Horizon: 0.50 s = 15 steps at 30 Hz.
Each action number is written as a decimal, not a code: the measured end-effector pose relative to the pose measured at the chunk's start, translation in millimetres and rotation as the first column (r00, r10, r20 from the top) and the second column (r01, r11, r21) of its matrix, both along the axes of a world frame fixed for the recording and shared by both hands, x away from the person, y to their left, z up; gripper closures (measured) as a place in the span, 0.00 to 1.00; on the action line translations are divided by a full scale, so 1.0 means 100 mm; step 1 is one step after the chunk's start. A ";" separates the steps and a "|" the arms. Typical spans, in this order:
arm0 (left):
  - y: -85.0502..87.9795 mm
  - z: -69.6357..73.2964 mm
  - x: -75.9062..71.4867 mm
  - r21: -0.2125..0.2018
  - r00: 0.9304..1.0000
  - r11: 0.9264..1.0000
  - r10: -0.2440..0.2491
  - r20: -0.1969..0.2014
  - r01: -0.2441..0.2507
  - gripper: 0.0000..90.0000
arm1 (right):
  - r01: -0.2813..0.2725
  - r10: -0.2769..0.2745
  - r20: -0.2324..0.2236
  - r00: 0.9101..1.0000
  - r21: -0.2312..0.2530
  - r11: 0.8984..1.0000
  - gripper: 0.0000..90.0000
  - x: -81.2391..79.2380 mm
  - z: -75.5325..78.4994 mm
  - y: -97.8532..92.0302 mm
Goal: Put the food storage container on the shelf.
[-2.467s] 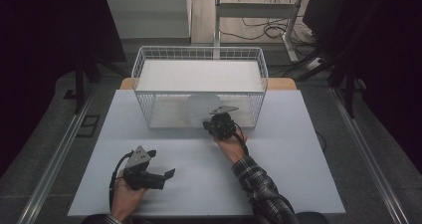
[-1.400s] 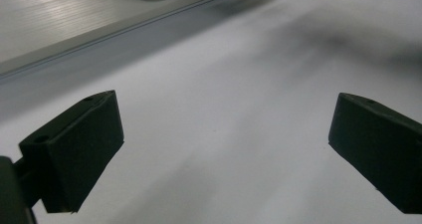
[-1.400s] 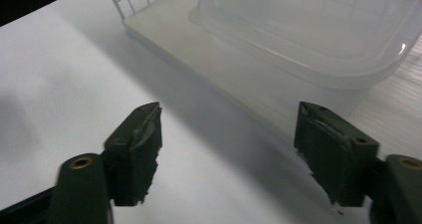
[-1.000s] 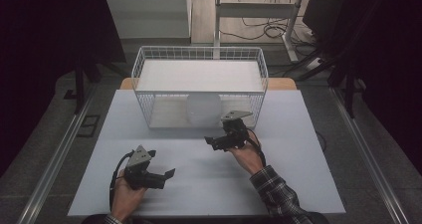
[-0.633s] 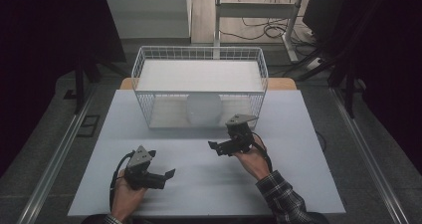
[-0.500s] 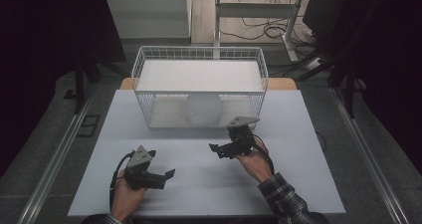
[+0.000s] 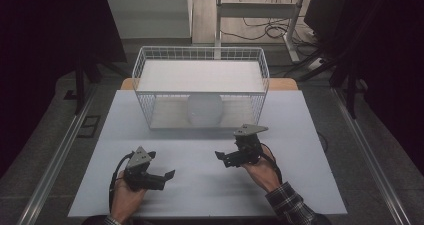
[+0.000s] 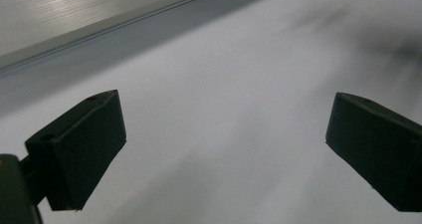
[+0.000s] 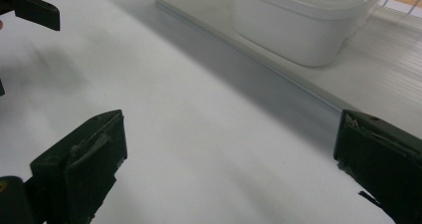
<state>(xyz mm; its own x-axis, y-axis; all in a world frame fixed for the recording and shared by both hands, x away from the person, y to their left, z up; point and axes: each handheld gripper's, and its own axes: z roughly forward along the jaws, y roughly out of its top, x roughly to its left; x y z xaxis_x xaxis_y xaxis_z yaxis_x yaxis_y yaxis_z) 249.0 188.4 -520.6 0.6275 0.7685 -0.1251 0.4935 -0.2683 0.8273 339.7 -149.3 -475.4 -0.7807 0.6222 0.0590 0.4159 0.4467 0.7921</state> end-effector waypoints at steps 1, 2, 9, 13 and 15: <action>0.01 0.00 -0.01 0.001 1.000 1.000 0.003 0.001 -0.003 0.02 | 0.000 0.000 0.000 1.000 0.001 1.000 0.00 -0.02 0.00 -0.01; 0.01 0.00 -0.02 0.003 1.000 1.000 0.006 0.001 -0.006 0.02 | 0.002 -0.002 0.001 1.000 0.000 1.000 0.00 -0.04 0.00 -0.03; 0.06 0.01 -0.06 -0.003 1.000 1.000 0.015 -0.004 -0.015 0.02 | 0.006 -0.006 0.019 1.000 -0.019 1.000 0.00 -0.18 0.00 -0.10; 0.06 0.01 -0.09 0.011 1.000 1.000 0.020 -0.006 -0.020 0.02 | 0.015 -0.014 0.032 0.999 -0.038 0.999 0.00 -0.26 0.00 -0.15; 0.06 0.01 -0.10 0.018 1.000 1.000 0.022 -0.005 -0.022 0.02 | 0.021 -0.020 0.034 0.999 -0.040 0.999 0.00 -0.29 0.00 -0.19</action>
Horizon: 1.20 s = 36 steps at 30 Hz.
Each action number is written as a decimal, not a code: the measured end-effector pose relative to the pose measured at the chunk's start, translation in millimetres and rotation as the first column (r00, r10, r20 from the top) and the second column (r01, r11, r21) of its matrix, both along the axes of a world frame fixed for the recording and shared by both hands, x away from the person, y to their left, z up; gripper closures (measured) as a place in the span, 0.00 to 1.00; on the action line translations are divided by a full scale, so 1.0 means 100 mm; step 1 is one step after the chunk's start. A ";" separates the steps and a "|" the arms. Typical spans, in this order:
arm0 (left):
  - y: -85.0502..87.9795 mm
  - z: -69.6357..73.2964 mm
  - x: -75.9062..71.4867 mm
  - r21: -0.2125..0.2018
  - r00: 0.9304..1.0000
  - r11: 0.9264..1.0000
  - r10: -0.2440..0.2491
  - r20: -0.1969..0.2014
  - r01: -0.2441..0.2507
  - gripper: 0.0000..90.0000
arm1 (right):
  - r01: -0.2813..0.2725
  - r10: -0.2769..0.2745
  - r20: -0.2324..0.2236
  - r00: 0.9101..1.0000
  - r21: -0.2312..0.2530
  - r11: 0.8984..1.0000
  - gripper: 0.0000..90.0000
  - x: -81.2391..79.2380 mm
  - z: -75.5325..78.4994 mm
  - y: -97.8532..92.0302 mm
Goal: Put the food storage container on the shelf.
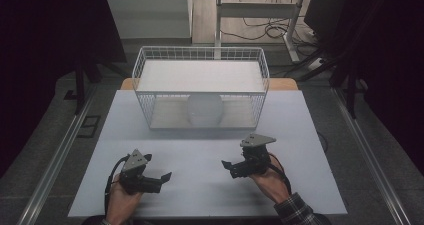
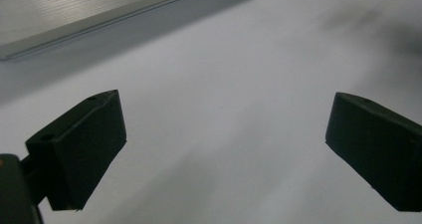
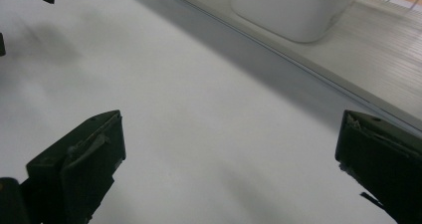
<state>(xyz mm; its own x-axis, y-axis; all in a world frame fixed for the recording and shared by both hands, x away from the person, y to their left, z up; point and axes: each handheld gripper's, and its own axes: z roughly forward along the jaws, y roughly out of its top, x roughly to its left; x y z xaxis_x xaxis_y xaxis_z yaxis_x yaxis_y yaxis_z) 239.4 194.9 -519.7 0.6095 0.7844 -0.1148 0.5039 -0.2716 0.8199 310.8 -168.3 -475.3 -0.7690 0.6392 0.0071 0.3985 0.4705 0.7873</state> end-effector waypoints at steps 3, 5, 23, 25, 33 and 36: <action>0.01 0.00 -0.02 0.015 1.000 1.000 0.004 0.005 -0.004 0.03 | 0.009 -0.009 0.001 1.000 0.001 1.000 0.00 -0.05 0.01 -0.06; 0.01 0.00 -0.02 0.015 1.000 1.000 0.005 0.005 -0.005 0.03 | 0.015 -0.015 0.001 1.000 0.004 1.000 0.00 -0.08 0.01 -0.11; 0.09 0.01 -0.10 0.035 1.000 0.999 0.026 -0.001 -0.026 0.03 | 0.093 -0.093 0.021 0.995 0.020 0.995 0.00 -0.31 0.04 -0.53; 0.12 0.01 -0.12 0.033 0.999 0.999 0.036 0.001 -0.036 0.03 | 0.109 -0.109 0.022 0.994 0.021 0.994 0.00 -0.34 0.03 -0.59; 0.22 0.02 -0.19 0.030 0.998 0.998 0.063 0.005 -0.063 0.03 | 0.143 -0.143 0.027 0.989 0.018 0.990 0.00 -0.44 0.03 -0.76; 0.26 0.02 -0.22 0.030 0.997 0.997 0.074 0.006 -0.074 0.03 | 0.158 -0.158 0.028 0.987 0.018 0.987 0.00 -0.48 0.02 -0.82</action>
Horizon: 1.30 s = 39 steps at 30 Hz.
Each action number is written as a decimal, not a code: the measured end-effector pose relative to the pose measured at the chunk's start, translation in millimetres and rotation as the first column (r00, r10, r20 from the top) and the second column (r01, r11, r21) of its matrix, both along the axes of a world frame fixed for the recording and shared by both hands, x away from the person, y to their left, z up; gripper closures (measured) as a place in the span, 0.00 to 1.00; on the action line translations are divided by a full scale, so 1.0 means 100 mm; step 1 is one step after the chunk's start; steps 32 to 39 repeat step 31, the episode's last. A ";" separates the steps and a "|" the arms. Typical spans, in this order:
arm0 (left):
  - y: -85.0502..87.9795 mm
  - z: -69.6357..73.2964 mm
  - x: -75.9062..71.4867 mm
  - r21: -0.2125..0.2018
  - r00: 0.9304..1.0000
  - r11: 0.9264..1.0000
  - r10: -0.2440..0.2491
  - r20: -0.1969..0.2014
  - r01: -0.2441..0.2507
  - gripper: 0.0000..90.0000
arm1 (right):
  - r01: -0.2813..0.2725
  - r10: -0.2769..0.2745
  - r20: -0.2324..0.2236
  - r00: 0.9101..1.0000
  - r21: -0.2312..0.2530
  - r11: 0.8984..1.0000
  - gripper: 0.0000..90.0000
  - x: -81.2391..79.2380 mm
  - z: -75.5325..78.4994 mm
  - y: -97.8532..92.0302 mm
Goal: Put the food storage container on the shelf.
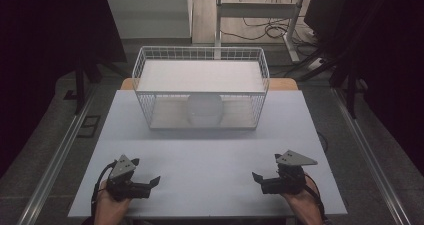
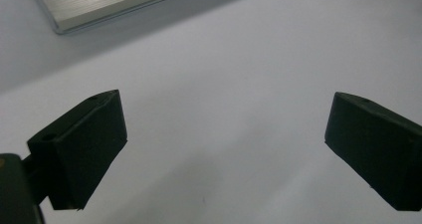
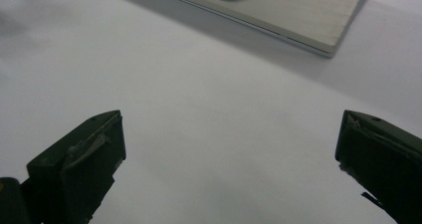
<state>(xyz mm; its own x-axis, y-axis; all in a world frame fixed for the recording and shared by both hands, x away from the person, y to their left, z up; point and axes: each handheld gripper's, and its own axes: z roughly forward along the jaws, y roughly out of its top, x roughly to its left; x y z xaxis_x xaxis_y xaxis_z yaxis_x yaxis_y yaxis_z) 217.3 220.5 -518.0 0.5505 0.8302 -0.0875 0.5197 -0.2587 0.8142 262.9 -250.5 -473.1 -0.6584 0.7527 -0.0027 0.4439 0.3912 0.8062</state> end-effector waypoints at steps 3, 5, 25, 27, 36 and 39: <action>0.03 0.00 -0.03 -0.004 1.000 1.000 0.010 -0.002 -0.010 0.03 | 0.012 -0.012 -0.003 1.000 -0.002 1.000 0.00 -0.03 -0.01 -0.05; 0.05 0.00 -0.04 -0.002 1.000 1.000 0.013 -0.002 -0.013 0.03 | 0.016 -0.016 -0.003 1.000 -0.003 1.000 0.00 -0.04 -0.01 -0.07; 0.13 -0.10 -0.12 0.013 0.997 0.999 0.032 -0.067 -0.031 0.02 | 0.062 -0.067 -0.056 0.996 -0.077 0.995 0.00 -0.18 -0.28 -0.24; 0.14 -0.11 -0.12 0.011 0.997 0.999 0.037 -0.072 -0.036 0.02 | 0.063 -0.068 -0.059 0.996 -0.082 0.995 0.00 -0.18 -0.28 -0.24; 0.14 -0.11 -0.11 0.010 0.996 0.999 0.041 -0.076 -0.040 0.02 | 0.064 -0.069 -0.064 0.996 -0.079 0.995 0.00 -0.17 -0.28 -0.24; 0.14 -0.11 -0.11 0.010 0.996 0.999 0.041 -0.076 -0.040 0.02 | 0.064 -0.069 -0.064 0.996 -0.079 0.995 0.00 -0.17 -0.28 -0.24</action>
